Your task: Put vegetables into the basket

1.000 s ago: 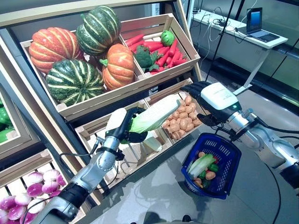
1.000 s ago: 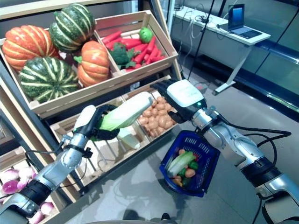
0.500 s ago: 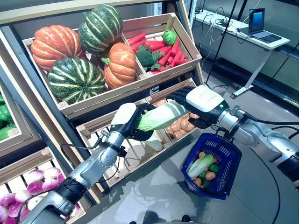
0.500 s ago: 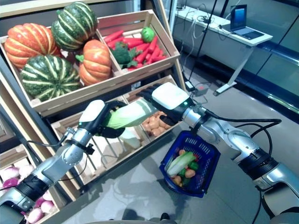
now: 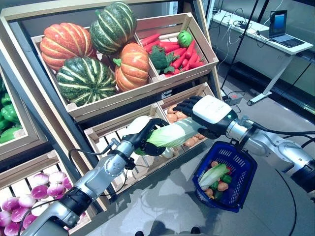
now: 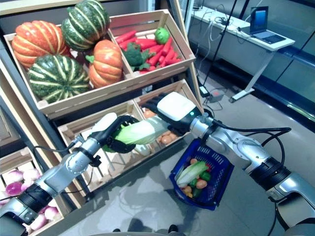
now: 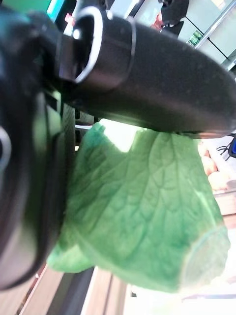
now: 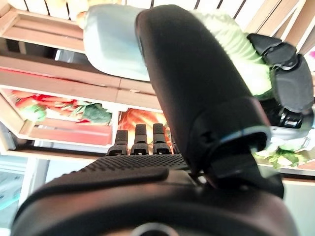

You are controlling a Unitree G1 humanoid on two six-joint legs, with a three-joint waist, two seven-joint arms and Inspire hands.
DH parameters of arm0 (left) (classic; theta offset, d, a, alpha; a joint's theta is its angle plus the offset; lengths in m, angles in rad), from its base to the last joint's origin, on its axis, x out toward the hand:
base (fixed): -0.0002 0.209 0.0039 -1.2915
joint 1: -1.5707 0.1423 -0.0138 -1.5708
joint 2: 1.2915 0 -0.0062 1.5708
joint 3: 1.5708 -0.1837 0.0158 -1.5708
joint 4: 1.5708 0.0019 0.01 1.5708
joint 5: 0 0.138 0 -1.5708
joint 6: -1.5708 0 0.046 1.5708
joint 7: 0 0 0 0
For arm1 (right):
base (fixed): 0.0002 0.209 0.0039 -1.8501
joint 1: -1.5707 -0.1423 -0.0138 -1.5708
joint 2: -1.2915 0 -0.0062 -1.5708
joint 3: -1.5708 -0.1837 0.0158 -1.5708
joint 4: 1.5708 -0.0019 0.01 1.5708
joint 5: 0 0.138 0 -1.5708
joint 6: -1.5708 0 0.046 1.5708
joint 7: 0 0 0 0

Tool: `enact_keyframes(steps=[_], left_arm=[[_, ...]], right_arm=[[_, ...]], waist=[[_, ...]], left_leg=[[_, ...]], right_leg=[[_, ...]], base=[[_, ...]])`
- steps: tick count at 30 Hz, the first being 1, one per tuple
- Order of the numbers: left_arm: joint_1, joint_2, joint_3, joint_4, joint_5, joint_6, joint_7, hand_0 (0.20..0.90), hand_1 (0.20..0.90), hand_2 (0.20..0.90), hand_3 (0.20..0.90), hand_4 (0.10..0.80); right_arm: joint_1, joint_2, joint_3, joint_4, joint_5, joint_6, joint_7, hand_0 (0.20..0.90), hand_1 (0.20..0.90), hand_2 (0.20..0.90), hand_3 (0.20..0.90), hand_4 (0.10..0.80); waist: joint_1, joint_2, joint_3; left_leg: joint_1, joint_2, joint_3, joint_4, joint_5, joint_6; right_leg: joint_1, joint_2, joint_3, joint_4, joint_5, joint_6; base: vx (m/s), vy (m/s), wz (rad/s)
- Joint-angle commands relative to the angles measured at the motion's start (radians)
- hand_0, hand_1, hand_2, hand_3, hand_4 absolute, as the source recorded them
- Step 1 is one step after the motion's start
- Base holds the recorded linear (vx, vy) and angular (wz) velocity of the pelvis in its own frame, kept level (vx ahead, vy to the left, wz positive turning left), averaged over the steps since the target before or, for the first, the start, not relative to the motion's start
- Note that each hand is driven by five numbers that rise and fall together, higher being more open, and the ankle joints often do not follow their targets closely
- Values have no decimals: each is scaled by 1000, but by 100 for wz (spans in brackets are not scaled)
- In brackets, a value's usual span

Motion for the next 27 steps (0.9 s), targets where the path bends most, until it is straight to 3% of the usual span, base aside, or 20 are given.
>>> enact_keyframes(steps=[1, 5, 12, 19, 27], left_arm=[[-202, 4, 8, -163, -63, -77, 54, 300, 300, 300, 300, 400], [-221, -8, 7, -179, -75, -75, 52, 300, 300, 300, 300, 400], [-227, -46, 27, -221, -40, -60, 58, 300, 300, 300, 300, 400], [-221, -83, 43, -249, -20, -39, 18, 300, 300, 300, 300, 400], [-220, -79, 42, -256, 38, -31, -5, 300, 300, 300, 300, 400]], right_arm=[[-149, 17, 78, 77, 33, 79, 27, 900, 900, 900, 900, 800], [-155, 67, 106, 145, 35, 104, 59, 900, 900, 900, 900, 800], [-101, 179, 110, 233, 98, 219, 220, 900, 900, 900, 900, 800], [-70, 273, 91, 245, 83, 281, 273, 900, 900, 900, 900, 800], [-114, 268, 103, 153, 48, 312, 473, 900, 900, 900, 900, 800]], waist=[[25, -30, -81], [32, -30, -76], [38, -28, -72], [40, -25, -69], [35, -26, -71]], left_leg=[[-20, -51, -7, 5, -59, 21], [-22, -51, -13, 5, -57, 21], [-22, -53, -19, 4, -56, 20], [-18, -54, -22, 2, -57, 20], [-16, -54, -17, 2, -57, 20]], right_leg=[[19, -44, 30, 26, -22, 40], [19, -47, 24, 28, -22, 38], [21, -49, 20, 29, -22, 36], [26, -50, 18, 26, -24, 33], [27, -46, 24, 26, -27, 30]], base=[[-2, -13, 8], [-1, -10, 8], [0, -1, 0], [5, -3, 2], [0, 0, 0]])
